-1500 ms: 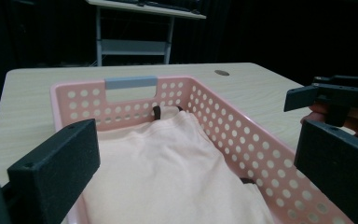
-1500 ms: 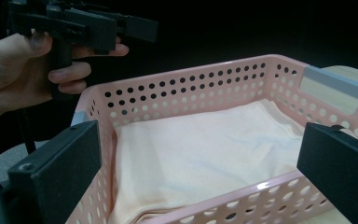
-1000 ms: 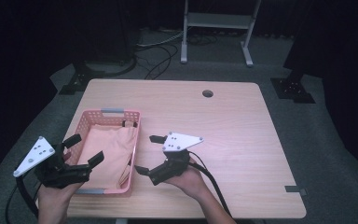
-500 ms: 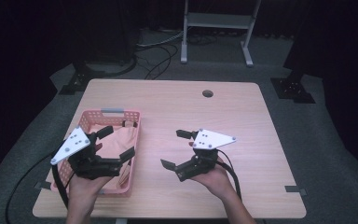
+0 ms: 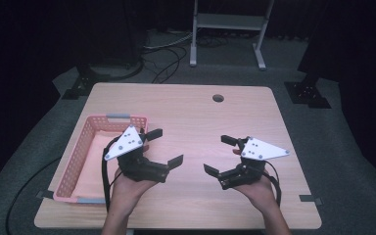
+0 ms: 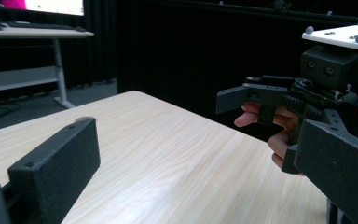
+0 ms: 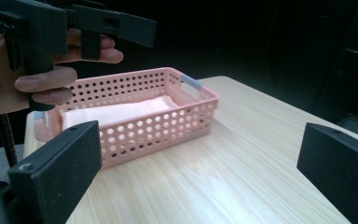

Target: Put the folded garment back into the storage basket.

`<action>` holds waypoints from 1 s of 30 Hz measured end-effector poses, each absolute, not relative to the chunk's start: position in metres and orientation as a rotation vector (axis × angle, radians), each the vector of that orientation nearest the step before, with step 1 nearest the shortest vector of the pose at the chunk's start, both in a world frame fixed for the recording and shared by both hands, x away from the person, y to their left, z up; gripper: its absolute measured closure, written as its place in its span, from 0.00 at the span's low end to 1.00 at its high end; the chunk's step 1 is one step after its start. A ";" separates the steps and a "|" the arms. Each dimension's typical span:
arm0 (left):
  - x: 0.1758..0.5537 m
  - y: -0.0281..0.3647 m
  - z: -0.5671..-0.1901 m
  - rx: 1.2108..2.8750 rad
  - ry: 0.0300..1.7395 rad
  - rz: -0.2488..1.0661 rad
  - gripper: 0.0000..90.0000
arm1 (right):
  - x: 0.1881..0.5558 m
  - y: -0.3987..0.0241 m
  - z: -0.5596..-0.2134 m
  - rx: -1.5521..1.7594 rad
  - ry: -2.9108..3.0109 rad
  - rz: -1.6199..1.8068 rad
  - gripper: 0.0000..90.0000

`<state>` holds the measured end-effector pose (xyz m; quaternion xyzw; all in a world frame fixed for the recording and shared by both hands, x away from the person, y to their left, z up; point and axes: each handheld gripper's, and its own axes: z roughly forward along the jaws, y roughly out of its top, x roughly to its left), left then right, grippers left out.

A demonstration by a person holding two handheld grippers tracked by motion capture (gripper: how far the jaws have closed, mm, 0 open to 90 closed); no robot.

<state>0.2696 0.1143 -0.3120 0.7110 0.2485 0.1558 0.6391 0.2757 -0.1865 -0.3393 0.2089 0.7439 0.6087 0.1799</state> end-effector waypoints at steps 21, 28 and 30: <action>0.283 0.060 -0.362 1.836 0.549 0.283 0.00 | 0.267 -0.249 -0.387 0.746 2.145 1.507 0.00; 0.286 0.051 -0.381 1.900 0.576 0.255 0.00 | 0.268 -0.259 -0.408 0.809 2.184 1.414 0.00; 0.287 0.048 -0.386 1.918 0.585 0.253 0.00 | 0.268 -0.260 -0.412 0.817 2.193 1.389 0.00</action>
